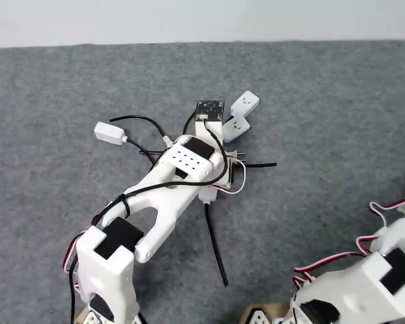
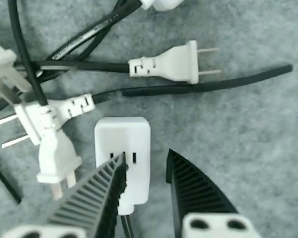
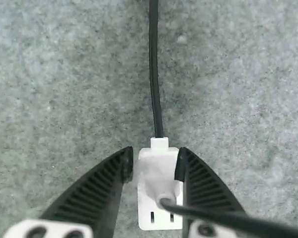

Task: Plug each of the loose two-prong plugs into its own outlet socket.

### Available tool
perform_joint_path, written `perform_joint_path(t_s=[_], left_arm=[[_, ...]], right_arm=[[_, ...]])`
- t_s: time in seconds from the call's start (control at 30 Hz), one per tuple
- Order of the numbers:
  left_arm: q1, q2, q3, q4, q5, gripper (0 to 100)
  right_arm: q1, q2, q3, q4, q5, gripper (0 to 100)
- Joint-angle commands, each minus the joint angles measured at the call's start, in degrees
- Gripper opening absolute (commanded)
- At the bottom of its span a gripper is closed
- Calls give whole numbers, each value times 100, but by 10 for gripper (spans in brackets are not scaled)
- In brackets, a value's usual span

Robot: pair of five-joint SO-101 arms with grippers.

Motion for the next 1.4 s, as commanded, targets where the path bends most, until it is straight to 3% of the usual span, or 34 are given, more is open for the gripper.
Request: perform_joint_path(t_s=[0.0,0.3,0.6,0.77,0.97,1.2,1.37], left_arm=[[-273,18,-40,299,-211,134],[-422,-193,-13,334,-1310,130],[-686,114,-31,378,-1442,129],[-457,35,4,413,-1635,7],[-105,-1662,725,888,-1609,13],[-1187,-3974,2826,466,-1626,13],[-1582,-4756,4163,299,-1635,18]], right_arm=[[-75,-22,-185,40,-9,143],[-268,-22,44,4,-35,140],[-286,-22,132,-13,-44,140],[-303,-22,132,-13,-62,140],[-303,-22,132,4,-26,139],[-295,-66,132,31,-18,139],[-295,-75,141,48,-9,139]])
